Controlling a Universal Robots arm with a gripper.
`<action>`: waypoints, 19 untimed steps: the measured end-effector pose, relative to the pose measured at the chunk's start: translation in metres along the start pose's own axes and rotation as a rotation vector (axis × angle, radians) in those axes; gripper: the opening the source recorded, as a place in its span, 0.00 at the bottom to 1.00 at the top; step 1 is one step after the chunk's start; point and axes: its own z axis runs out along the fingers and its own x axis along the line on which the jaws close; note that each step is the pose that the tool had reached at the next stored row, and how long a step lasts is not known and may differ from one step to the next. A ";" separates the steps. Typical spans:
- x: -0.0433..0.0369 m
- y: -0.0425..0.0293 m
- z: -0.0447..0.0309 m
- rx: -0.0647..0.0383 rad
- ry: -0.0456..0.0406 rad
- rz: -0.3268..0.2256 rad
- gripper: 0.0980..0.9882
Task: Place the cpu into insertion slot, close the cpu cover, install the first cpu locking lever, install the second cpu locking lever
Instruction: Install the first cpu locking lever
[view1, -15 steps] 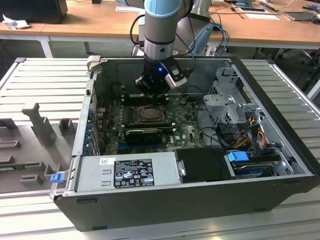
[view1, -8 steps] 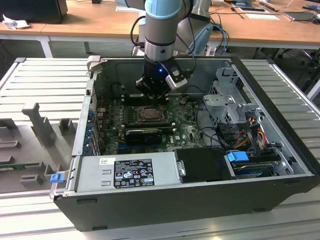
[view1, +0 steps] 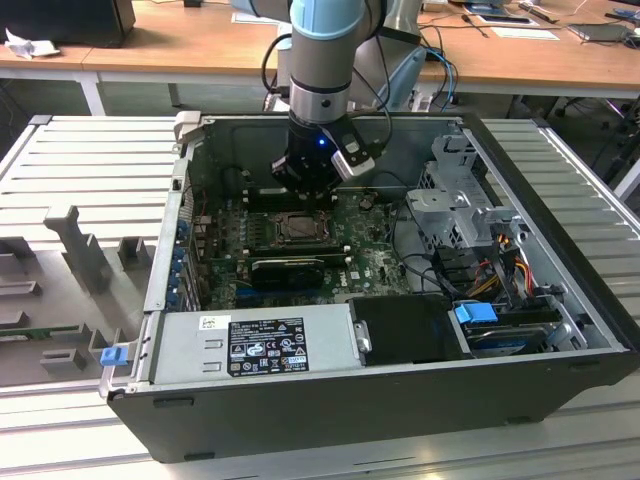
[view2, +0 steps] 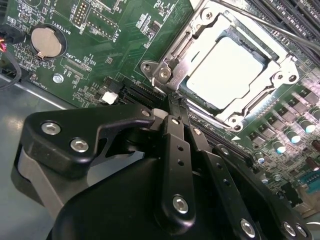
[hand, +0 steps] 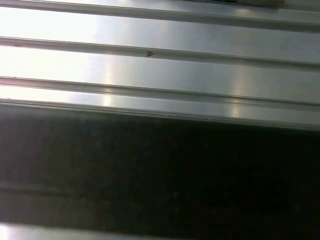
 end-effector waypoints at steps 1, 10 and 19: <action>0.0000 0.0000 0.0004 0.002 0.0002 0.000 0.01; -0.0005 0.0001 0.0002 0.003 0.0001 0.000 0.01; -0.0003 -0.0012 -0.0095 0.007 0.0007 0.000 0.01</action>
